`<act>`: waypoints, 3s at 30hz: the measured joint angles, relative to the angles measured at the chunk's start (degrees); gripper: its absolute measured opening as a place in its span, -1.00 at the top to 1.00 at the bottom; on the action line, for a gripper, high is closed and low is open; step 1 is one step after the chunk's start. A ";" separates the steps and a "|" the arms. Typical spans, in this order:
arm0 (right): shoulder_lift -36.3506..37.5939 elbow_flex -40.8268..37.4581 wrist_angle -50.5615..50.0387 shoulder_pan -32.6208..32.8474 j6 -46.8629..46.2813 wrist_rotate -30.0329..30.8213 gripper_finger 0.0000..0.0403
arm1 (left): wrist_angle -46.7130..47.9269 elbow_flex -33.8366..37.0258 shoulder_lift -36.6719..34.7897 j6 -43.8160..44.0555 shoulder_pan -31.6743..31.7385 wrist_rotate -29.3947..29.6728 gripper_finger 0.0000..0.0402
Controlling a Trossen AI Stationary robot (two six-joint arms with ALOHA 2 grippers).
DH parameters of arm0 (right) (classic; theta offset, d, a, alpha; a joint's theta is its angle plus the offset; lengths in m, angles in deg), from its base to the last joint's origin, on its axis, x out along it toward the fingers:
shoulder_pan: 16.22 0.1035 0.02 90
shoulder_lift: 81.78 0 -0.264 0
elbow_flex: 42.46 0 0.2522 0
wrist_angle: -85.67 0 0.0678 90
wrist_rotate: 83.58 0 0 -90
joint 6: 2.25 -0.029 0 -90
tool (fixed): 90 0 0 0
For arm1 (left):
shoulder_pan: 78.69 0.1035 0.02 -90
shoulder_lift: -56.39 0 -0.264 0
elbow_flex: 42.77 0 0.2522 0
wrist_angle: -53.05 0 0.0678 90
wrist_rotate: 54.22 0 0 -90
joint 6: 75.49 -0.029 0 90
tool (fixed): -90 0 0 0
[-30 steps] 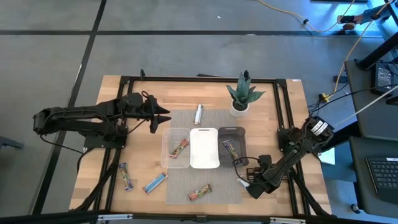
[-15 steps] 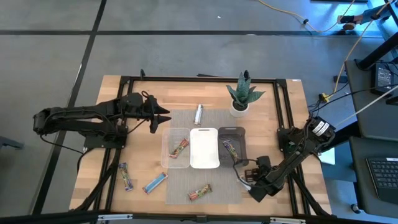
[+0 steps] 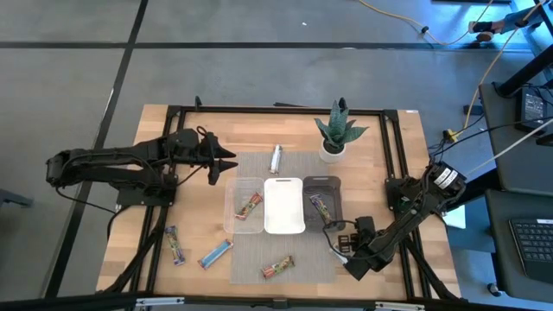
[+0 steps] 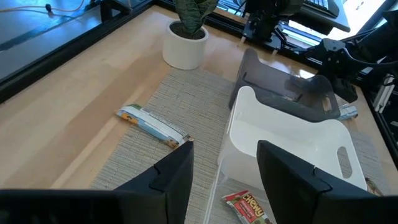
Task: Pick and place Granola Bars by type
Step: Put the bottom right yellow granola bar into the white bin
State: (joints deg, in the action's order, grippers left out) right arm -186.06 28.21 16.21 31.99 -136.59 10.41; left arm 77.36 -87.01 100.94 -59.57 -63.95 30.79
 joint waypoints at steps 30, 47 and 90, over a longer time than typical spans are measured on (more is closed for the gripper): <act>21.86 -0.09 7.32 4.98 9.74 1.01 0.39 | -0.04 -0.02 0.01 -0.18 0.00 0.47 0.15; 32.04 0.02 32.83 -16.21 62.13 33.03 0.38 | -0.09 -0.02 0.02 -0.03 -0.01 0.44 0.15; -5.28 17.64 33.55 -41.64 103.43 -7.73 0.38 | -0.06 -0.02 0.02 9.01 -0.02 0.42 0.16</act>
State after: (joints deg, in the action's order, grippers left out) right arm -191.33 45.85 49.76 -9.65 -33.16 2.68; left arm 77.30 -87.03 100.97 -50.56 -63.97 31.21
